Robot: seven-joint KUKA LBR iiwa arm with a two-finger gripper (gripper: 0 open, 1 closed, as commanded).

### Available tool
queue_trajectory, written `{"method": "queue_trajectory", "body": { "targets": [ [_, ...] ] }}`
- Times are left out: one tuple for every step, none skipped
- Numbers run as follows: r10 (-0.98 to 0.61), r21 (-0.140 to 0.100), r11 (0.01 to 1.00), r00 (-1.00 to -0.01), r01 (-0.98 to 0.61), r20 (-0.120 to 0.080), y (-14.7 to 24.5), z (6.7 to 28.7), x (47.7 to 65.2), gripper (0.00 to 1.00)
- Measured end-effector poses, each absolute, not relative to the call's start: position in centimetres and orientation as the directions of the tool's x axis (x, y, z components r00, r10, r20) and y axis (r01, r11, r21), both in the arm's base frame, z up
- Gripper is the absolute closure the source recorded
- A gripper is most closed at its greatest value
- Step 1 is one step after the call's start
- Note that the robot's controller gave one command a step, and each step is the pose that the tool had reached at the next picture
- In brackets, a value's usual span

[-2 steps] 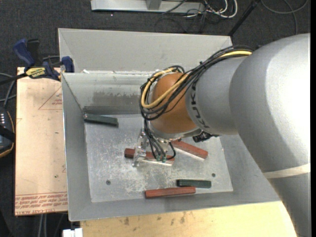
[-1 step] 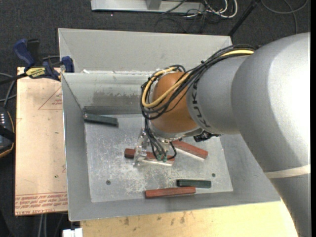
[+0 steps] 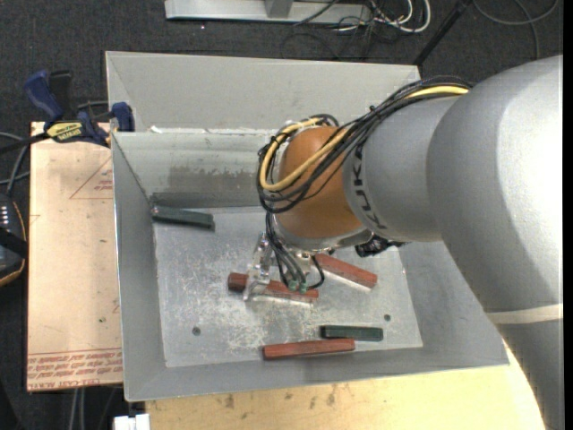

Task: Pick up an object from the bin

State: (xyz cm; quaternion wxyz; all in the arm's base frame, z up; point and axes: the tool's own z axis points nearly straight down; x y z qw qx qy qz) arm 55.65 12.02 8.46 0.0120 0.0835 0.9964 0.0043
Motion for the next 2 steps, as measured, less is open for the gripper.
{"method": "queue_trajectory", "body": {
  "targets": [
    [0.165, 0.004, 0.986, -0.986, 0.165, -0.008, 12.01, 9.74, 55.55, 1.0],
    [0.165, 0.002, 0.986, -0.986, 0.165, -0.002, 12.01, 10.73, 55.55, 1.0]
  ]
}}
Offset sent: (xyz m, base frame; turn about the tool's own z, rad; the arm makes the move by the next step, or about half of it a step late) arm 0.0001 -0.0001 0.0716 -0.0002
